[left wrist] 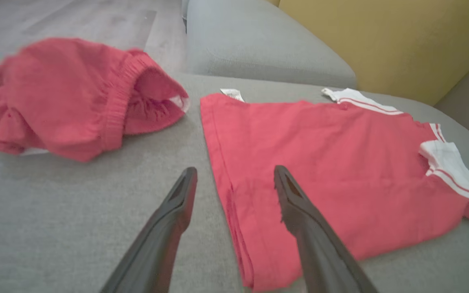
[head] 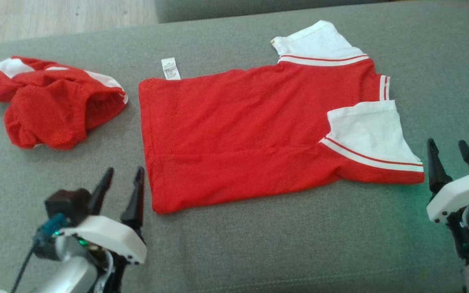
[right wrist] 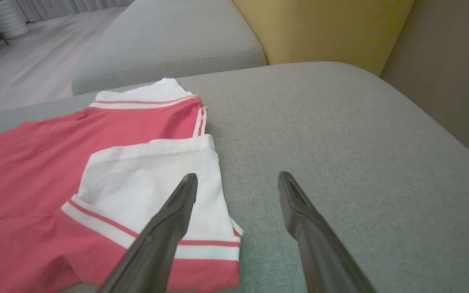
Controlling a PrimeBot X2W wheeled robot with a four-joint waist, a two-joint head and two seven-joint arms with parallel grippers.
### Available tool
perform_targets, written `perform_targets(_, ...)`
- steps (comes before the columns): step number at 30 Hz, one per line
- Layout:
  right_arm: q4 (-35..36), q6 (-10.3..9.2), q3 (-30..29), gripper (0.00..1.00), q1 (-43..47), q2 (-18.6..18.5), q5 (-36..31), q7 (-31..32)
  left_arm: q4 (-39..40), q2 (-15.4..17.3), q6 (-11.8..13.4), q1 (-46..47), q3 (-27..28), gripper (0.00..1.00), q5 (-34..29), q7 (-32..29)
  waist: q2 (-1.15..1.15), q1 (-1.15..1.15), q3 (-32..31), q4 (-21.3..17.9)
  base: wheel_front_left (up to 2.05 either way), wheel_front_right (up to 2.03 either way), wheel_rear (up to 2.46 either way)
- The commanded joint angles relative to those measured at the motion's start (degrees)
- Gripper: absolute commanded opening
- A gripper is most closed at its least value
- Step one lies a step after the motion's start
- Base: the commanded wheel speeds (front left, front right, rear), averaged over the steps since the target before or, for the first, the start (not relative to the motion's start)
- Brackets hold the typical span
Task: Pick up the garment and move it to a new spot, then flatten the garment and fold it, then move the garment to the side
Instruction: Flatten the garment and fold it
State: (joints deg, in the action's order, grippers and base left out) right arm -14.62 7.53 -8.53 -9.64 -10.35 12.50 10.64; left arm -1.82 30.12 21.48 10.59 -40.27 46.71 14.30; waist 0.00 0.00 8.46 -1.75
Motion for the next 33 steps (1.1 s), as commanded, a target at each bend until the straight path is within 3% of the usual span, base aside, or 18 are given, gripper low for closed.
perform_targets(1, 1.7, -0.04, 0.4, 1.00, -1.4, -0.2, -0.7, 1.2, 0.6, 0.5, -1.0, 2.5, 2.2, 1.00, -0.2, 0.7, 0.00, 0.00, 1.0, 0.3, 0.00, 0.00, 0.00)
perform_targets(9, -3.6, -0.04, -0.7, 1.00, -4.6, 0.2, 0.0, 12.7, -7.3, -2.3, -5.2, 5.7, -1.5, 1.00, 0.1, -2.2, 0.00, 0.00, 4.0, 1.5, 0.00, 0.00, 0.00)
perform_targets(17, -6.5, -0.04, -0.1, 1.00, -7.2, 0.3, 2.9, 19.0, -11.5, -4.7, -7.8, 9.7, -3.8, 1.00, 1.3, -7.4, 0.00, 0.00, 5.6, 2.2, 0.00, 0.00, 0.00)
perform_targets(25, -7.6, -0.04, 0.8, 1.00, -7.3, 0.5, 3.9, 21.8, -11.9, -5.3, -7.9, 8.8, -4.6, 1.00, 5.1, -13.7, 0.00, 0.00, 5.4, 1.7, 0.00, 0.00, 0.00)
perform_targets(31, -8.0, -0.04, 2.9, 1.00, -6.8, 0.7, 6.2, 22.3, -9.6, -4.7, -5.9, 7.3, -4.6, 1.00, 7.8, -18.7, 0.00, 0.00, 4.9, 1.2, 0.00, 0.00, 0.00)
perform_targets(32, -8.0, -0.04, 3.2, 0.98, -6.7, 0.6, 6.4, 22.2, -9.1, -4.6, -5.6, 7.1, -4.6, 1.00, 8.1, -19.4, 0.00, 0.00, 4.9, 1.2, 0.00, 0.00, 0.00)
perform_targets(33, -8.0, -0.04, 3.6, 0.87, -6.7, 0.5, 6.6, 22.2, -8.8, -4.4, -5.3, 7.0, -4.7, 1.00, 8.5, -20.2, 0.00, 0.00, 4.8, 1.1, 0.00, 0.00, 0.00)
